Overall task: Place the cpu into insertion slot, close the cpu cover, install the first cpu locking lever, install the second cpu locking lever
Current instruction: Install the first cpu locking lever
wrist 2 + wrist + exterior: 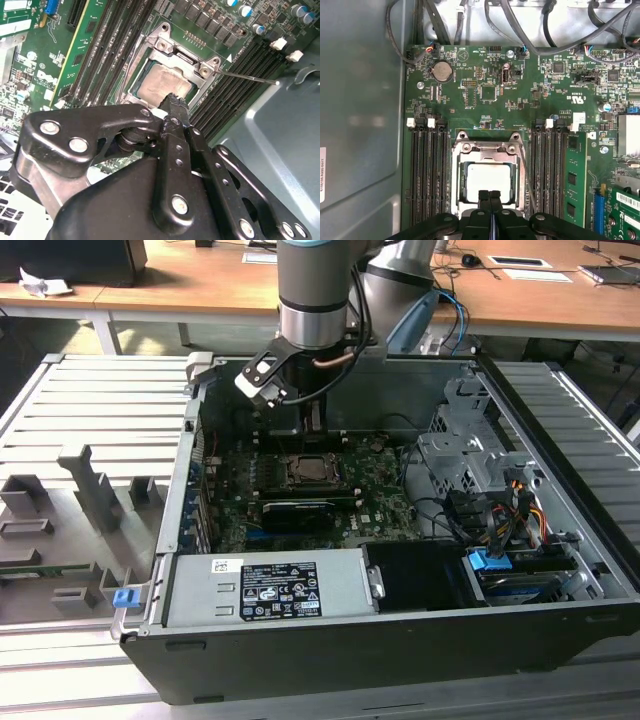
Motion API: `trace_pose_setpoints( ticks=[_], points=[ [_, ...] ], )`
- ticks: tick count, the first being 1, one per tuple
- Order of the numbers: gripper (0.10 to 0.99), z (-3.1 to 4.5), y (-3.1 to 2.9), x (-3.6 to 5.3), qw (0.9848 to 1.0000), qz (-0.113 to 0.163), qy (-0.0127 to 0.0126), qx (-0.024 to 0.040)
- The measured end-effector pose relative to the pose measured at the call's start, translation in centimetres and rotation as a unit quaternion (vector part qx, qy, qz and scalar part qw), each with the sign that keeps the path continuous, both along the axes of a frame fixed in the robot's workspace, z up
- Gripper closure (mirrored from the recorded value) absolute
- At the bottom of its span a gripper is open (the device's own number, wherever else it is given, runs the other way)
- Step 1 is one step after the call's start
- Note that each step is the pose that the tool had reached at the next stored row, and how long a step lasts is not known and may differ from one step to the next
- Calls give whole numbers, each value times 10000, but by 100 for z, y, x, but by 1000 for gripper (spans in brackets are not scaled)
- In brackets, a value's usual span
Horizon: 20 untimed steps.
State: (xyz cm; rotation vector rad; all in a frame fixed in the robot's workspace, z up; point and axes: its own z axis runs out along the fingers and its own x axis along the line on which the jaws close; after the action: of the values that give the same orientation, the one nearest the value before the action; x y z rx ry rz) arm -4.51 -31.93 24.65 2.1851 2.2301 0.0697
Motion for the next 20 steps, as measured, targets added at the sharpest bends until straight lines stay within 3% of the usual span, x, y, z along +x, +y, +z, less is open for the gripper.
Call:
trace_pose_setpoints(
  ticks=[20],
  points=[
    [980,217,0,0,10000,0,0,-2]
  ],
)
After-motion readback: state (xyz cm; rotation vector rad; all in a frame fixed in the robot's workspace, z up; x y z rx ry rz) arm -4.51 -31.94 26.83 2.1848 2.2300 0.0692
